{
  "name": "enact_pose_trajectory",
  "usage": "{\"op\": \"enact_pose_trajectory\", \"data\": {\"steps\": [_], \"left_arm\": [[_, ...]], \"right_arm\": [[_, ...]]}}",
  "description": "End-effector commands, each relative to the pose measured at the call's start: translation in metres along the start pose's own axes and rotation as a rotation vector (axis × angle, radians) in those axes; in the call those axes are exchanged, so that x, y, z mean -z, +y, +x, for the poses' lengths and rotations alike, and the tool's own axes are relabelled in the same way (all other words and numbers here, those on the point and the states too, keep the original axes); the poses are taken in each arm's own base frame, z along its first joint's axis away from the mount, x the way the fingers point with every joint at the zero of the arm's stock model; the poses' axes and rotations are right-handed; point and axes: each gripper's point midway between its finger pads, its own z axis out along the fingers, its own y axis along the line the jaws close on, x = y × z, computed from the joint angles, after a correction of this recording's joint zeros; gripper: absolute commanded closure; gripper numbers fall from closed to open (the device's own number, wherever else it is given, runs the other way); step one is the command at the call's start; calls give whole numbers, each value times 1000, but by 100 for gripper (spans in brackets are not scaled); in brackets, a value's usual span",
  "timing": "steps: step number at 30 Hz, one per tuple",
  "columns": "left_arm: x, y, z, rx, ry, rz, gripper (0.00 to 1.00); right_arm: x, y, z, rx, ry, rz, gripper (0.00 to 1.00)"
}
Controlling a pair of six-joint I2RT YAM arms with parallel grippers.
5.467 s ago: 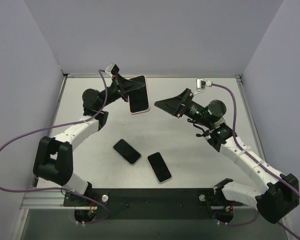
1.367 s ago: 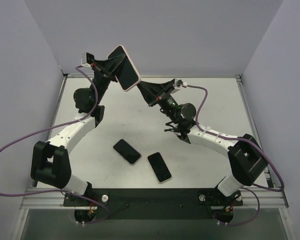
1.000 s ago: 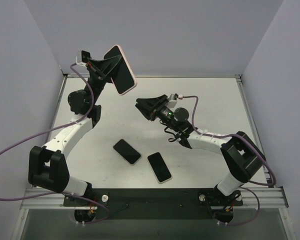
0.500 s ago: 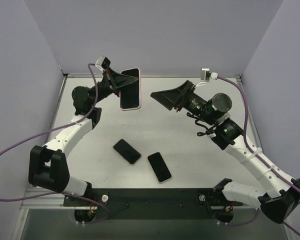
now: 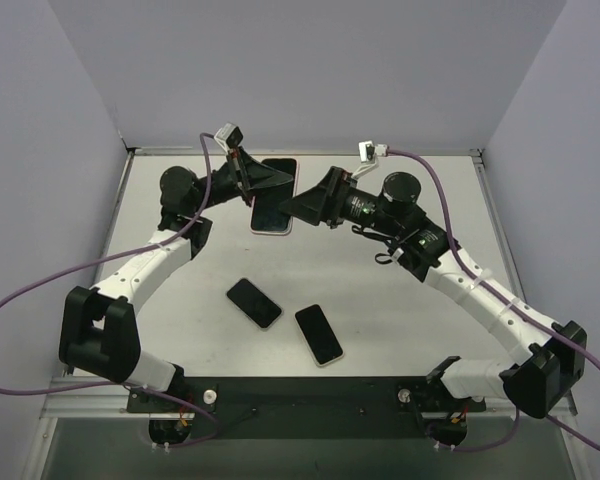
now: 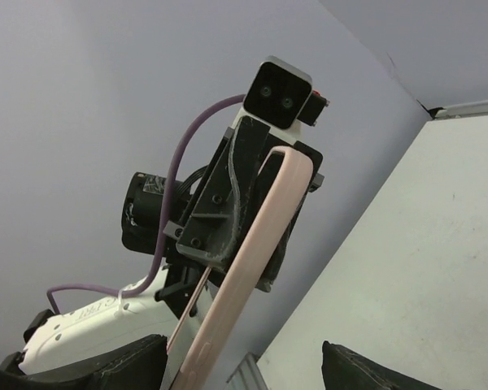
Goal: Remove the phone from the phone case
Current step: Remove the phone case from the phone.
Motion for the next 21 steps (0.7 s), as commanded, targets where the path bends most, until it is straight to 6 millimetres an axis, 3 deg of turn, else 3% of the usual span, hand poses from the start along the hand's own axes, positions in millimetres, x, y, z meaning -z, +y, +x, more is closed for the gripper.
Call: {"op": "enact_pose_trajectory", "data": {"steps": [1, 5, 7, 8, 9, 10, 14, 15, 18, 19, 21], "left_arm": [[-5, -20, 8, -74, 18, 42, 100], [-6, -18, 10, -87, 24, 32, 100], [-6, -17, 10, -91, 23, 23, 100], [-6, -18, 10, -98, 23, 22, 100], [-6, -19, 10, -103, 22, 21, 100], [-6, -18, 10, -112, 23, 17, 100], [-7, -22, 8, -157, 14, 18, 100], [-7, -20, 6, -160, 14, 10, 97], [-4, -13, 2, -162, 3, -15, 61], [0, -6, -2, -153, -13, -30, 40], [7, -1, -3, -153, -29, -41, 22]], "right_arm": [[-2, 35, -21, 0, -61, -136, 28], [-6, 34, -27, -49, -80, -162, 47], [-6, 34, -31, -84, -96, -181, 61], [-7, 31, -30, -99, -97, -182, 69], [-8, 28, -31, -113, -101, -184, 87], [-7, 30, -33, -137, -111, -196, 97], [-3, 17, -40, -214, -173, -208, 100], [0, 5, -36, -245, -186, -190, 100], [16, -2, -54, -277, -292, -203, 100], [20, -8, -53, -281, -310, -197, 100], [32, -13, -63, -283, -367, -187, 100]]}}
